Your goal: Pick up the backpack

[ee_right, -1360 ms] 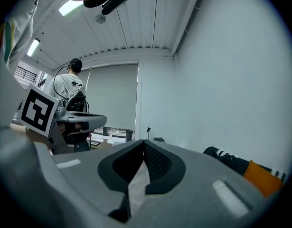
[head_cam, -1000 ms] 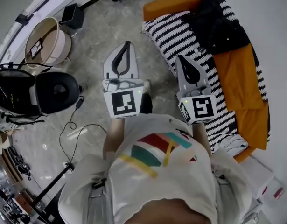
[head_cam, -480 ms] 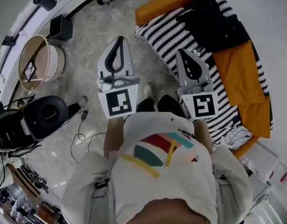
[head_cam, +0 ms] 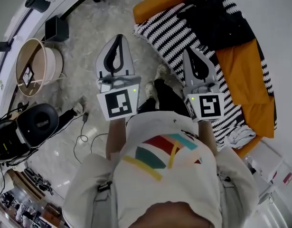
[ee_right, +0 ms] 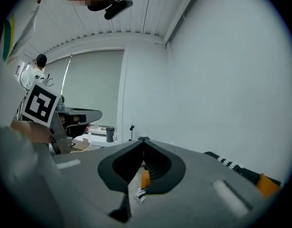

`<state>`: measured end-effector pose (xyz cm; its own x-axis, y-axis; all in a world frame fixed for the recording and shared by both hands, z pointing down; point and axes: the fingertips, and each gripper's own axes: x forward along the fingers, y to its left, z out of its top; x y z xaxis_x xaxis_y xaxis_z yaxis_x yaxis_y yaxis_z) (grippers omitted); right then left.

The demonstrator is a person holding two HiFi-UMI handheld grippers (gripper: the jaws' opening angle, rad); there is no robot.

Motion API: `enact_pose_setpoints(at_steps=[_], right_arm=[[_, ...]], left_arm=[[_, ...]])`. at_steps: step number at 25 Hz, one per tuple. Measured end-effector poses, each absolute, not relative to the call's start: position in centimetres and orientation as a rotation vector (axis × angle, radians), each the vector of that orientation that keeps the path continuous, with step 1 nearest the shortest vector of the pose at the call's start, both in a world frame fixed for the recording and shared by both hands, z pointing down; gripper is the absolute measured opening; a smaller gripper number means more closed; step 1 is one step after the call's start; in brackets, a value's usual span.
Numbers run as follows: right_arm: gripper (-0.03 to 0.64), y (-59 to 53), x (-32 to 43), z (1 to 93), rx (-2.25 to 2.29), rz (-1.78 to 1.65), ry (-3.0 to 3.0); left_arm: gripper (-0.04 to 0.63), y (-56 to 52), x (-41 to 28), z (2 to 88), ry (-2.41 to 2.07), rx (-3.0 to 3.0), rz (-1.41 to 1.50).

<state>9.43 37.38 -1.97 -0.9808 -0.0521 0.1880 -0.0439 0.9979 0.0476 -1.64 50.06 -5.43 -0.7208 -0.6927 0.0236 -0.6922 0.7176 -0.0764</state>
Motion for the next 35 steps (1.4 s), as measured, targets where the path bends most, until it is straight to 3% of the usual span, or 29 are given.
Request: enact_pose_setpoints(at_steps=[6,14,28,35], right_arm=[[0.0,33.8,5.8,-1.3,0.076,0.02,-2.981],[0.0,26.5,3.3,-3.3,0.191,0.01,-3.058],[-0.002,14.4,7.6,-4.2,0.797,0.048,-3.023],[-0.002,9.5,12.6,-4.2,1.261,0.037,-2.856]], left_arm=[[0.014,47.1,-3.8,-5.6,2.893,-1.174,-0.194],[0.014,39.3,-7.8,-7.8,2.842,-1.248,-0.069],[0.014,22.5,-8.6,-10.0,2.512,-1.667,-0.077],[0.014,12.1,-4.3,-10.5,2.188,-2.065,-0.04]])
